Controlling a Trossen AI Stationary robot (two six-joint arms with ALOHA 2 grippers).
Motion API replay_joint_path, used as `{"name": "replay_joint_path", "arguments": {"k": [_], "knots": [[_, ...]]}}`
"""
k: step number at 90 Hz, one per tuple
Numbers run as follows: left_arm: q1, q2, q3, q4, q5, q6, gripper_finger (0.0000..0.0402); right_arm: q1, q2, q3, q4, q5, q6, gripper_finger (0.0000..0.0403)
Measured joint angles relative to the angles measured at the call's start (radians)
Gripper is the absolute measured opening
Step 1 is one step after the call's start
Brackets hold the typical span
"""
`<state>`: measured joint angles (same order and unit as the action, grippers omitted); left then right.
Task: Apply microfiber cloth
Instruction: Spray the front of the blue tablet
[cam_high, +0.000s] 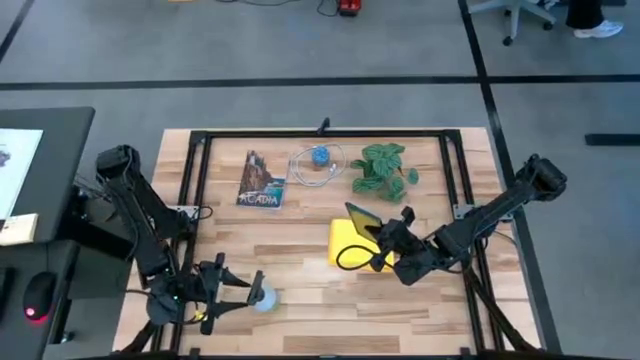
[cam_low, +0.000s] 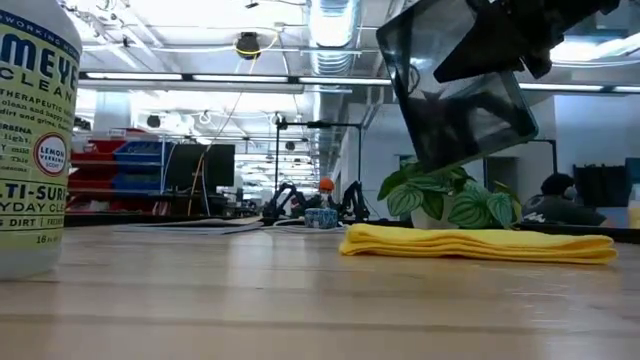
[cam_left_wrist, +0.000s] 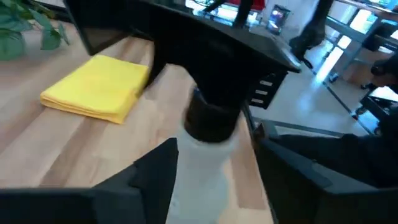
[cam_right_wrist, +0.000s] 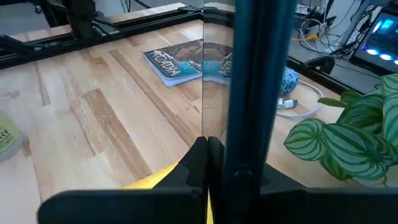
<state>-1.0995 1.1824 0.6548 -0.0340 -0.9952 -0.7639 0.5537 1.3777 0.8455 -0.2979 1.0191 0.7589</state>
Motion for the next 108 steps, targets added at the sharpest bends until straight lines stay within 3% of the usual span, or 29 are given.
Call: {"name": "replay_joint_path", "arguments": {"k": [12,34,47,86,108], "knots": [[0.041,0.000,0.000,0.008,0.010,-0.001,0.0199,0.000,0.000,0.000,0.000,0.000,-0.001,0.0015],[0.100,0.011,0.000,0.116,0.152,0.096,0.0199,0.000,0.000,0.000,0.000,-0.002,-0.001,0.0016],[0.118,0.041,0.000,0.184,0.153,0.177,0.0199,0.000,0.000,0.000,-0.001,-0.002,-0.002,0.0016],[0.195,0.165,0.000,0.320,0.155,0.184,0.0205,0.000,0.000,0.000,-0.001,-0.002,-0.003,0.0016],[0.234,0.233,0.000,0.459,0.155,0.315,0.0203,0.000,0.000,0.000,-0.001,-0.002,-0.003,0.0016]]}}
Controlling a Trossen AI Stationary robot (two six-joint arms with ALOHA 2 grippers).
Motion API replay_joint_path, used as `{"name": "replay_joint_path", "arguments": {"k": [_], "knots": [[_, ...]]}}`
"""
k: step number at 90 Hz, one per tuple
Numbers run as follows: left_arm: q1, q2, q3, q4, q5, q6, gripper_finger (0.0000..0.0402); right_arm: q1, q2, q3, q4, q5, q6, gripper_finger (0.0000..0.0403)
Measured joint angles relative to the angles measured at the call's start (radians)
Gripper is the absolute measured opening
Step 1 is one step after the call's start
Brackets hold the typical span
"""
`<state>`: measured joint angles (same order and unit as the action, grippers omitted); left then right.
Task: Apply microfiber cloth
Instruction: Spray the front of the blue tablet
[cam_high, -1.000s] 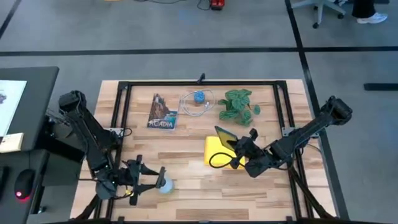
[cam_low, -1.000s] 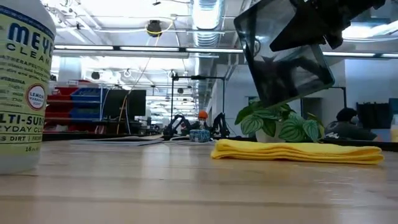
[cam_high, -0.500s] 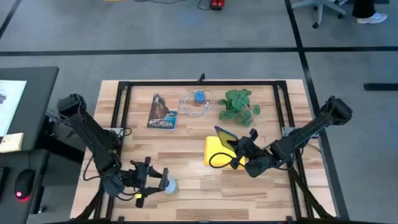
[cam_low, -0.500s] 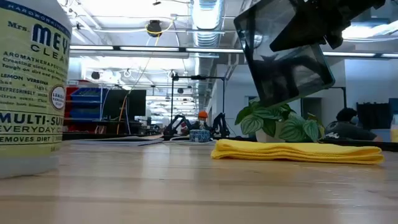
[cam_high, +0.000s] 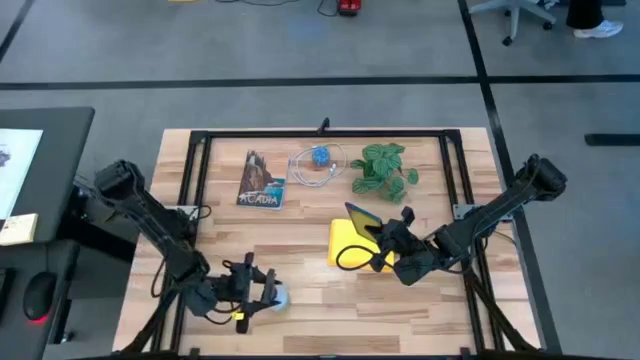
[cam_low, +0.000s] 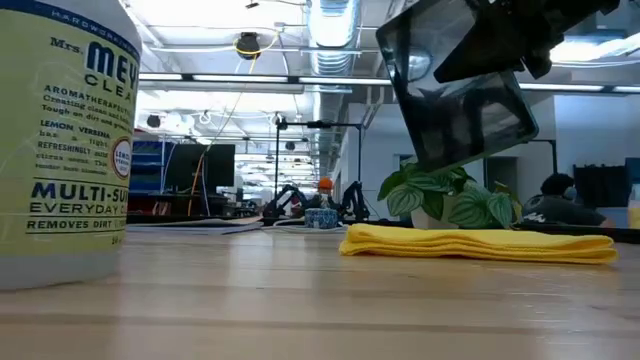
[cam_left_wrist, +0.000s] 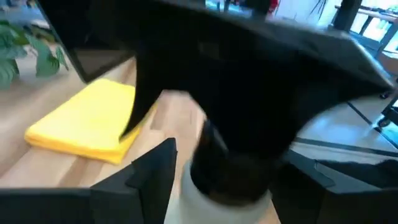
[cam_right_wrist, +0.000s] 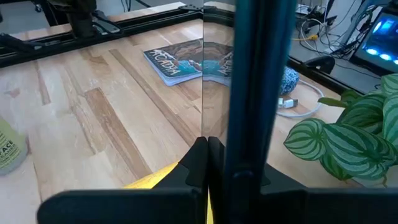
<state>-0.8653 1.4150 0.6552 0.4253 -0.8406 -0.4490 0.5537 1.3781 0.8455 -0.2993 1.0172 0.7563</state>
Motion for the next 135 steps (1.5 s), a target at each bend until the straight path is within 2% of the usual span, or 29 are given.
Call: {"name": "replay_joint_path", "arguments": {"k": [9,22,35,48,73,82,92,115,135], "knots": [[0.023,0.012,0.000,0.019,0.012,0.045,0.0190,0.000,0.000,0.000,0.000,0.000,0.000,0.0016],[0.075,0.013,0.000,0.049,0.118,0.157,0.0158,0.000,0.000,0.000,0.000,0.000,0.000,0.0016],[0.144,0.013,-0.001,0.125,0.279,0.337,0.0145,0.000,0.000,0.000,0.000,0.000,-0.002,0.0016],[0.227,0.013,-0.001,0.165,0.418,0.450,0.0145,0.000,0.000,0.000,0.000,0.000,-0.005,0.0016],[0.400,0.013,-0.001,0.164,0.828,0.482,0.0144,0.000,0.000,0.000,-0.003,0.000,-0.005,0.0016],[0.444,0.013,-0.001,0.167,0.920,0.483,0.0144,0.000,0.000,0.000,-0.003,0.000,-0.005,0.0016],[0.470,0.013,-0.001,0.130,0.924,0.460,0.0146,0.000,0.000,0.000,-0.003,0.000,-0.005,0.0016],[0.488,0.010,0.000,0.056,0.876,0.401,0.0193,-0.013,0.000,0.000,-0.002,0.000,-0.005,0.0016],[0.488,-0.013,0.000,-0.033,0.874,0.368,0.0202,-0.026,0.000,0.000,-0.002,-0.005,-0.005,0.0018]]}}
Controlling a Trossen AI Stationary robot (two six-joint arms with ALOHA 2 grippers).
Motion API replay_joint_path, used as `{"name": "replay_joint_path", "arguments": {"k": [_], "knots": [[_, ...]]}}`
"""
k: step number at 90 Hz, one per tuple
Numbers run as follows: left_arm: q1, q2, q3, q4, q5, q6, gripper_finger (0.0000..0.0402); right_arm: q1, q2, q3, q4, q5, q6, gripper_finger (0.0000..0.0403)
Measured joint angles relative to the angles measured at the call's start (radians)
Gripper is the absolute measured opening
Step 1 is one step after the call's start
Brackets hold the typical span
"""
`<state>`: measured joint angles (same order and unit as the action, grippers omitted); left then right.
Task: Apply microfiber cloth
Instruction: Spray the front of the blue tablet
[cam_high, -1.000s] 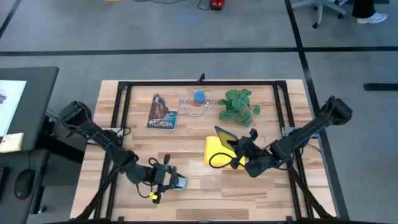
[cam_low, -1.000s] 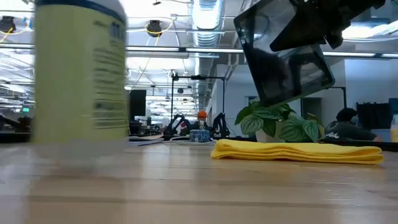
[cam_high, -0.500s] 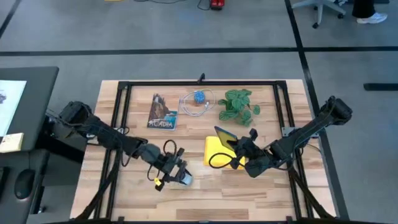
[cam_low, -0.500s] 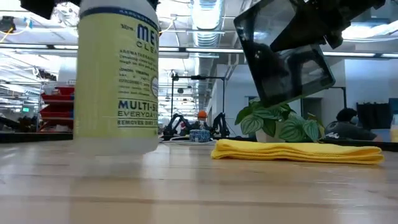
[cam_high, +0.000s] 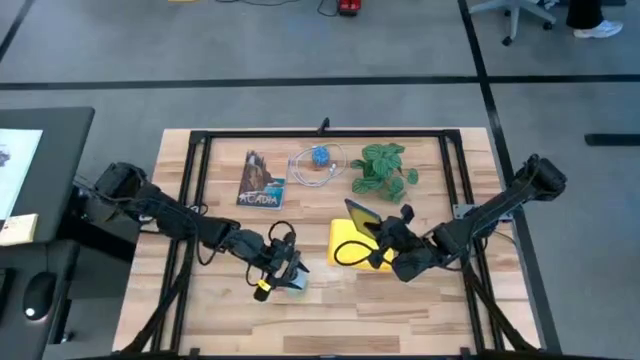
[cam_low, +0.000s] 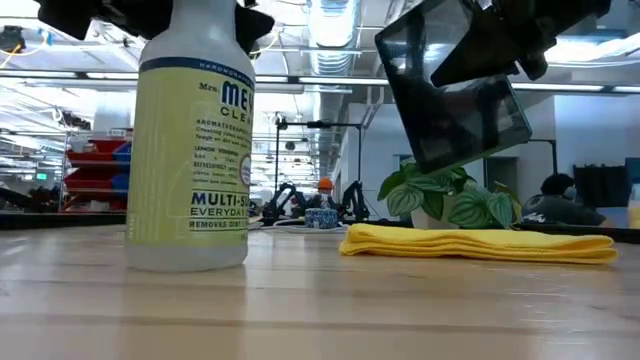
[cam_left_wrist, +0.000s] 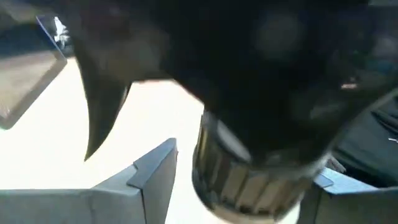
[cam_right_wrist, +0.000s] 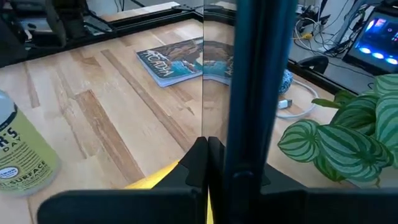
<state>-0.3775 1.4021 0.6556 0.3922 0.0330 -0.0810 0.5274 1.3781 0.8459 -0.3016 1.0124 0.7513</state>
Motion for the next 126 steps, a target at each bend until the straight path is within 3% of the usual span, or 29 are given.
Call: {"name": "replay_joint_path", "arguments": {"k": [37,63,89,126], "knots": [[0.000,-0.158,0.000,-0.298,-0.072,-0.079,0.0203,0.000,0.000,0.000,-0.001,-0.018,0.000,0.0023],[-0.011,-0.242,0.000,-0.310,-0.073,-0.063,0.0204,0.000,0.000,0.000,-0.001,-0.018,0.000,0.0024],[0.003,-0.240,0.000,-0.279,-0.075,-0.023,0.0206,0.001,0.000,0.000,-0.001,-0.018,0.000,0.0024],[0.028,-0.239,0.000,-0.206,-0.076,0.046,0.0294,0.001,0.000,0.000,0.000,-0.018,0.000,0.0024]]}}
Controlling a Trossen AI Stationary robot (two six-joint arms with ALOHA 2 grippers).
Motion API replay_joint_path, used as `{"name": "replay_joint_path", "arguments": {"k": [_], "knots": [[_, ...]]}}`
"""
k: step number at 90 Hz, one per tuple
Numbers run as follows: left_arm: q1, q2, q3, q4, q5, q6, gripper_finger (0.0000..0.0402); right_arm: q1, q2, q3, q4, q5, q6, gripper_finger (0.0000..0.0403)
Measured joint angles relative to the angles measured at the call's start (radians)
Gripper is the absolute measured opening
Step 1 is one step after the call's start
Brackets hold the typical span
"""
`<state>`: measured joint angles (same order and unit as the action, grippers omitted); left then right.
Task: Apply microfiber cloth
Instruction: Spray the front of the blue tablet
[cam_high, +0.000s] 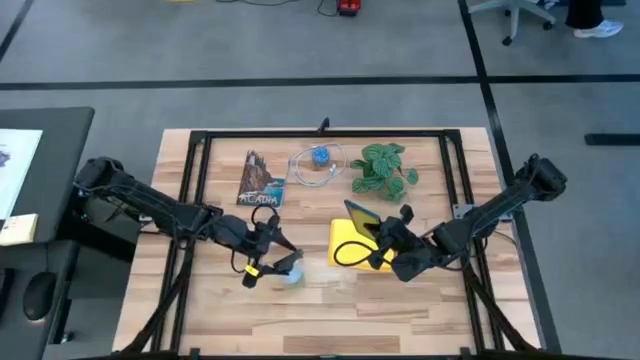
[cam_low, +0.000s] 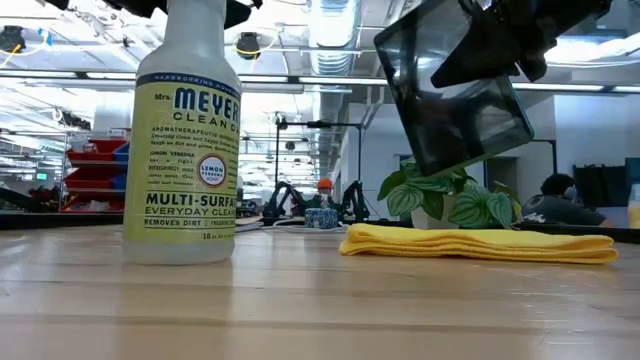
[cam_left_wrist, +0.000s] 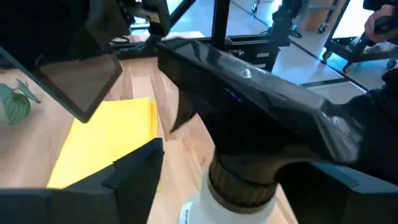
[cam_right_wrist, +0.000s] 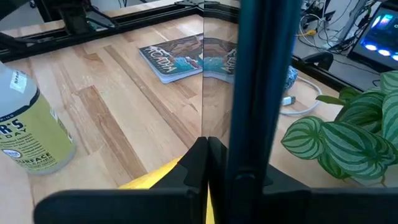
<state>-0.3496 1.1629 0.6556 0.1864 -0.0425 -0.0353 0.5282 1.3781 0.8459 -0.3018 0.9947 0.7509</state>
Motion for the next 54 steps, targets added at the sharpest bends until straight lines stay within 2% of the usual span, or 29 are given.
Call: {"name": "replay_joint_path", "arguments": {"k": [26,54], "knots": [[0.000,0.017,0.000,0.094,0.000,0.092,0.0311,0.000,0.000,0.000,0.002,0.000,0.000,0.0024],[0.008,0.148,0.000,0.228,0.001,0.155,0.0311,0.000,0.000,0.000,0.007,-0.001,0.000,0.0024]]}}
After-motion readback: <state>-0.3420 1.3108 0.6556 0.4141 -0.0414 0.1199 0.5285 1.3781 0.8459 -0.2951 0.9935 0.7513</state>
